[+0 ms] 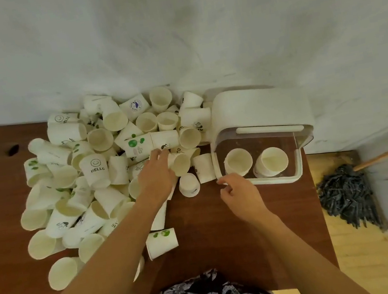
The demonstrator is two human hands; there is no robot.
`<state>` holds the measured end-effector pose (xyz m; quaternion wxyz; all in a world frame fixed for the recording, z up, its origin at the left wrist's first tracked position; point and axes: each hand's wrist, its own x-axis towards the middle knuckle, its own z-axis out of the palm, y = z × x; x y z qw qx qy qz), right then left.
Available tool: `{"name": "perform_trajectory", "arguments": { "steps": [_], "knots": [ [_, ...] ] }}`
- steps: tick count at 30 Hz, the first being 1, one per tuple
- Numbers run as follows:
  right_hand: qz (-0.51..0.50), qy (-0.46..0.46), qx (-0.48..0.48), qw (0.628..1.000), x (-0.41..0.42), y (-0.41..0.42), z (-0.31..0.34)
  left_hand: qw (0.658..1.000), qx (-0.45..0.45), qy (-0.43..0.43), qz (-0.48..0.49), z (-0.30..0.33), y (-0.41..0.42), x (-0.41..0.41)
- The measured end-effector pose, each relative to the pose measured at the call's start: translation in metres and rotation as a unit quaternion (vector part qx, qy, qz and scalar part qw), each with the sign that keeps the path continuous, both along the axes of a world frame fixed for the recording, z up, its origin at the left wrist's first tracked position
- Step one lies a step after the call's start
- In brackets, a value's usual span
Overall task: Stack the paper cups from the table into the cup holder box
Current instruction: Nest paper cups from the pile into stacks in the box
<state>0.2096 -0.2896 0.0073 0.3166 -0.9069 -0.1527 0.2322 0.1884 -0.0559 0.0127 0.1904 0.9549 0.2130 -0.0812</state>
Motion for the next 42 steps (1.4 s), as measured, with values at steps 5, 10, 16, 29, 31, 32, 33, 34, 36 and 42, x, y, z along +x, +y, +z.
{"name": "perform_trajectory", "arguments": {
  "steps": [5,10,16,29,31,32,33,34,36,42],
  "knots": [
    [0.041,0.014,-0.031,0.999,-0.003,0.034,-0.016,0.999,-0.012,0.026,-0.022,-0.011,0.026,-0.005],
    [0.085,-0.019,-0.077,0.993,0.002,0.066,-0.033,0.999,-0.039,-0.033,-0.011,-0.013,0.039,-0.009],
    [0.144,-0.005,-0.149,0.978,0.007,0.105,-0.047,0.994,-0.068,-0.086,-0.026,0.002,0.046,-0.027],
    [0.015,0.034,-0.164,0.986,-0.031,0.062,-0.061,0.985,-0.130,-0.107,-0.043,0.001,0.032,-0.060],
    [0.059,0.015,-0.180,0.982,-0.030,0.059,-0.060,0.985,-0.137,-0.091,-0.047,0.000,0.026,-0.063],
    [0.083,0.009,-0.186,0.979,-0.030,0.060,-0.059,0.986,-0.137,-0.082,-0.047,0.000,0.023,-0.066],
    [0.103,0.003,-0.190,0.976,-0.029,0.062,-0.058,0.987,-0.134,-0.071,-0.049,0.001,0.020,-0.068],
    [0.118,-0.001,-0.191,0.974,-0.029,0.065,-0.058,0.988,-0.130,-0.061,-0.054,0.001,0.018,-0.070],
    [0.140,-0.004,-0.194,0.971,-0.027,0.069,-0.058,0.990,-0.121,-0.044,-0.059,0.001,0.014,-0.074],
    [0.110,-0.024,-0.167,0.980,-0.025,0.050,-0.044,0.990,-0.120,-0.061,-0.048,0.004,-0.001,-0.076]
  ]
}}
